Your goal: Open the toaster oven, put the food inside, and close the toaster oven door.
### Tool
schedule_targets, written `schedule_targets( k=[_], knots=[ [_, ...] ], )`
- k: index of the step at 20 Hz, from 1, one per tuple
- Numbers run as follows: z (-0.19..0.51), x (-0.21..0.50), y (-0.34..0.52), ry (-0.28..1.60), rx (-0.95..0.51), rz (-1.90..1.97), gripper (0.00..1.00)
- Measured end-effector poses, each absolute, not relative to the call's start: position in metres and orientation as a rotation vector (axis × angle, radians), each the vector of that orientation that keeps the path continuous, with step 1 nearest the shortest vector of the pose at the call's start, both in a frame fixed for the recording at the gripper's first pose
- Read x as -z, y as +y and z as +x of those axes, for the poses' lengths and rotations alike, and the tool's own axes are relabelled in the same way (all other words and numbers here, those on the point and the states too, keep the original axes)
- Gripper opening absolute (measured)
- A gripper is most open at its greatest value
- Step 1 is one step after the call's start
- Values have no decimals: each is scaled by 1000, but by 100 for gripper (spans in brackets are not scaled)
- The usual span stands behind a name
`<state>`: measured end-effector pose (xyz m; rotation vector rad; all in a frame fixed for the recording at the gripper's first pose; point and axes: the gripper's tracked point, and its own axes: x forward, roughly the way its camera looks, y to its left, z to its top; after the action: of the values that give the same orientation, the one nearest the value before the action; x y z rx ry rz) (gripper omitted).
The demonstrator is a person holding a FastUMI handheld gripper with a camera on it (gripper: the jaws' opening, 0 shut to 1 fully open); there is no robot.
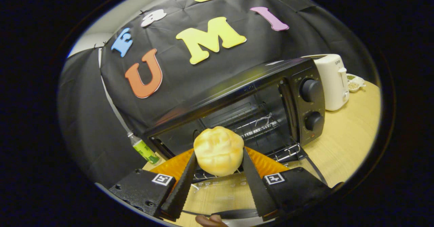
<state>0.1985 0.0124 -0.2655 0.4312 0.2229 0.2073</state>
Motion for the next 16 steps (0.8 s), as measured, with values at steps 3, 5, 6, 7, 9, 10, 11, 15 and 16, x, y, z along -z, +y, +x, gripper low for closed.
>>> schedule_targets(
  k=[3,5,6,7,9,10,11,15,16],
  knots=[
    [226,267,14,195,-188,413,84],
    [231,266,31,243,-252,438,85],
    [235,266,33,246,-247,447,86],
    [241,262,27,219,-208,462,86],
    [248,262,20,212,-163,489,85],
    [252,262,16,214,-156,508,86],
    [254,261,14,218,-147,523,86],
    [262,260,14,247,-144,533,90],
    [261,260,11,237,-121,510,93]
  ],
)
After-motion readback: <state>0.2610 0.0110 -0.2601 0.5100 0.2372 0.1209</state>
